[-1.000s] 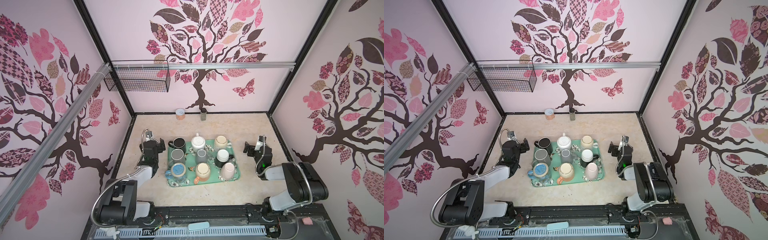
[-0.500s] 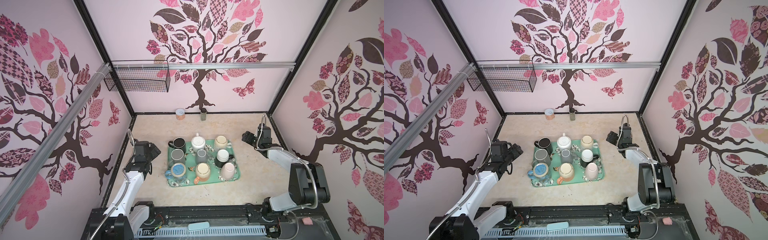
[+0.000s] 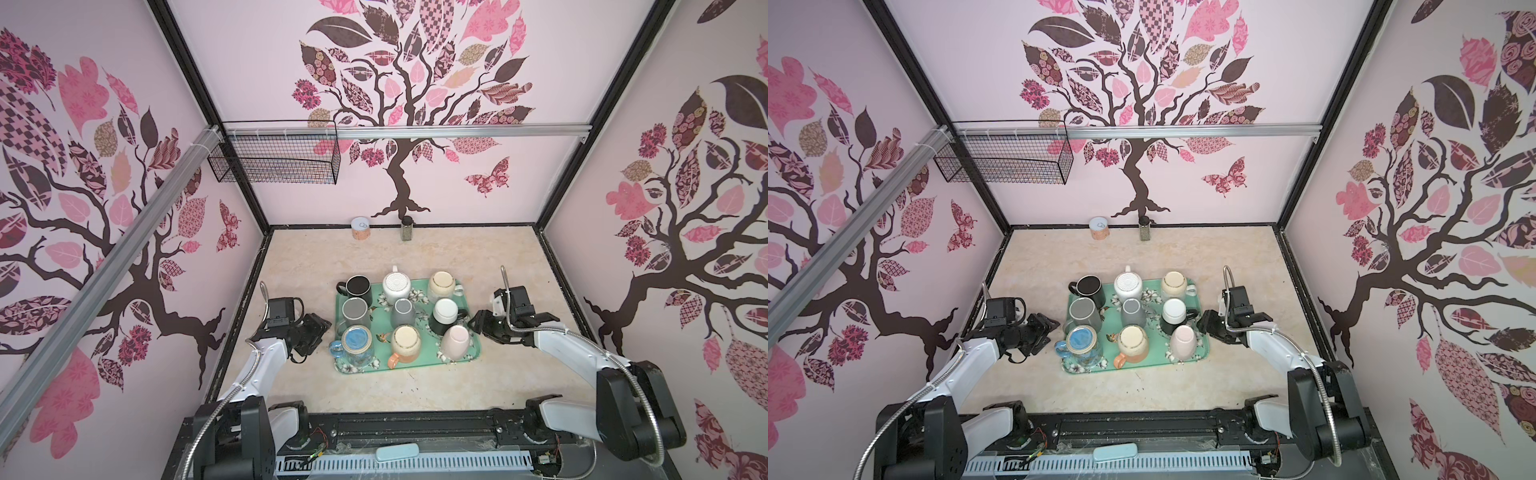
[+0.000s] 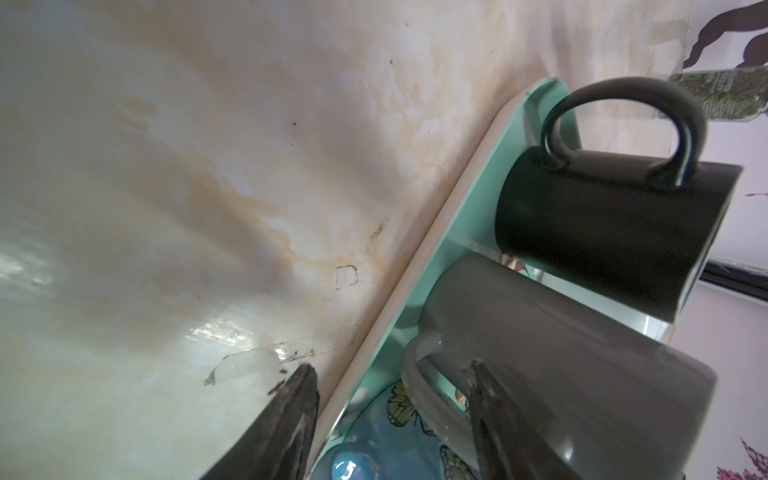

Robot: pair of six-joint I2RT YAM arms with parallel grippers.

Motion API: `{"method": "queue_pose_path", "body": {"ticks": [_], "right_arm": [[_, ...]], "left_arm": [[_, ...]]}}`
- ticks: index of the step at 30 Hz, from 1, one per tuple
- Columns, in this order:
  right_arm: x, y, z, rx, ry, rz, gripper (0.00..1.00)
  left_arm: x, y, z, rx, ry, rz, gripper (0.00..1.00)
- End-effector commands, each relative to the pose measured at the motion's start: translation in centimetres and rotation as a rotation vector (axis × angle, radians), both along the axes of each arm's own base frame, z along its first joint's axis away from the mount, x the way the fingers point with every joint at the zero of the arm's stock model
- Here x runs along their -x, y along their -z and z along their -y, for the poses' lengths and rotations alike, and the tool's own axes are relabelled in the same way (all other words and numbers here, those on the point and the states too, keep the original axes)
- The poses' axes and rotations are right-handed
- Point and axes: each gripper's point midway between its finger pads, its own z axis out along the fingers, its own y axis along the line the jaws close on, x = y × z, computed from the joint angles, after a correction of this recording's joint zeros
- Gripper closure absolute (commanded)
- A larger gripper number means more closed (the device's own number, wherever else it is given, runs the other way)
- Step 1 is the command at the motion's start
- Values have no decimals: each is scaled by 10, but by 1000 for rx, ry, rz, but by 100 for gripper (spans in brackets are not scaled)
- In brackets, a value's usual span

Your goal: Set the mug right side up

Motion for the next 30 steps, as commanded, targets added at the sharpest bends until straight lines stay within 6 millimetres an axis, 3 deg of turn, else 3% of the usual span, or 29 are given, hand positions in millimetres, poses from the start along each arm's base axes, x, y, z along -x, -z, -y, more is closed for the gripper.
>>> {"method": "queue_pose_path", "body": {"ticks": [1, 4, 9, 15, 19, 23, 30], "right_arm": [[26, 8, -7, -38, -17, -81, 45], [33, 17, -5, -15, -30, -122, 46], [35, 29, -1, 41, -65, -185, 32], [26, 31, 1, 92, -105, -200, 32], [18, 35, 2, 120, -133, -205, 34], [7, 40, 8, 178, -138, -228, 43], [-22, 37, 24, 280, -111, -192, 53]], "left_arm": [[7, 3, 12, 78, 42, -29, 49], [10, 5, 18, 106, 83, -67, 56], [21, 23, 21, 116, 131, -162, 57], [20, 31, 36, 224, 161, -181, 61], [17, 29, 44, 279, 165, -148, 70], [17, 29, 54, 304, 194, -143, 78], [12, 35, 87, 324, 275, -146, 82]]}}
